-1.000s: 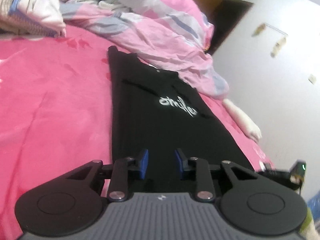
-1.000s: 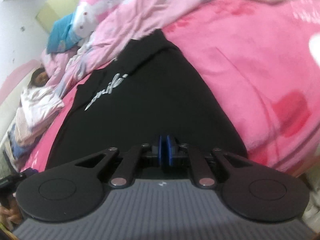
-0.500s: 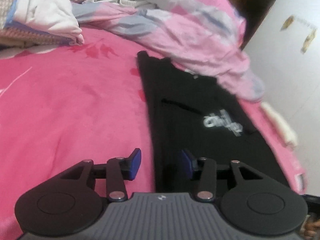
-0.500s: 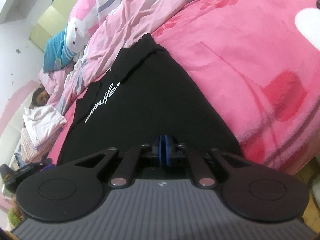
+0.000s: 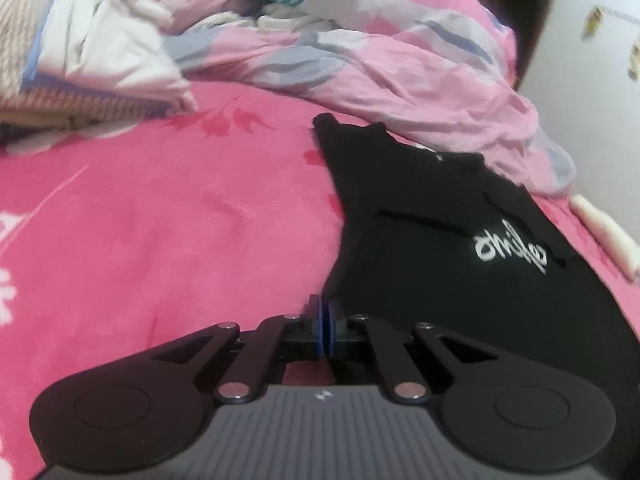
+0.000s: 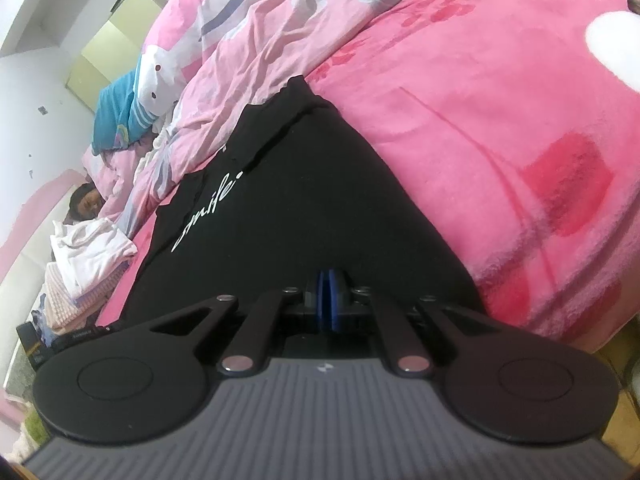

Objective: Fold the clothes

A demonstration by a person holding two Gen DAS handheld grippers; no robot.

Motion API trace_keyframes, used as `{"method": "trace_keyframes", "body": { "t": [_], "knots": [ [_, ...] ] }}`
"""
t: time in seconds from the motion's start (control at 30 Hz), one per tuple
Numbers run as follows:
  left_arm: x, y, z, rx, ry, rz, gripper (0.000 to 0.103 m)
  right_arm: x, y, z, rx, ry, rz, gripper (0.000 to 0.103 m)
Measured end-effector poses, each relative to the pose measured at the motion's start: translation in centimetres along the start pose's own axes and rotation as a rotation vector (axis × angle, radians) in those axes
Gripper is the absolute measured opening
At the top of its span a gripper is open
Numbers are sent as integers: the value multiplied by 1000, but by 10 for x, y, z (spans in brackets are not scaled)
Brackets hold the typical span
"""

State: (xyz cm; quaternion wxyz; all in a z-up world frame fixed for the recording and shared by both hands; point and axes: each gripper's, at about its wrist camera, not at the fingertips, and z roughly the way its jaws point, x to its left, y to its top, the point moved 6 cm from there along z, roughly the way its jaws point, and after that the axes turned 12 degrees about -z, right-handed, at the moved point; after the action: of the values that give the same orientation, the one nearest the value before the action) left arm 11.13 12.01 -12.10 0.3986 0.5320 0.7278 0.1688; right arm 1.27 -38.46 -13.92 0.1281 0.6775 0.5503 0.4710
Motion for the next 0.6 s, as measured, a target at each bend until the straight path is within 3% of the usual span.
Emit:
{"method": "trace_keyframes", "body": {
  "t": [0.07, 0.17, 0.3, 0.5, 0.6],
  "knots": [
    [1, 0, -4, 7, -13, 0, 12, 0, 0, 0, -3, 1, 3, 0],
    [3, 1, -19, -3, -1, 15, 28, 0, -1, 0, -8, 1, 8, 0],
    [6, -6, -50, 2, 8, 28, 28, -1, -1, 0, -14, 11, 15, 0],
    [14, -52, -86, 188, -133, -130, 29, -2, -2, 0, -20, 24, 25, 0],
    [22, -67, -94, 226, -193, -239, 33, -3, -2, 0, -25, 28, 32, 1]
  ]
}}
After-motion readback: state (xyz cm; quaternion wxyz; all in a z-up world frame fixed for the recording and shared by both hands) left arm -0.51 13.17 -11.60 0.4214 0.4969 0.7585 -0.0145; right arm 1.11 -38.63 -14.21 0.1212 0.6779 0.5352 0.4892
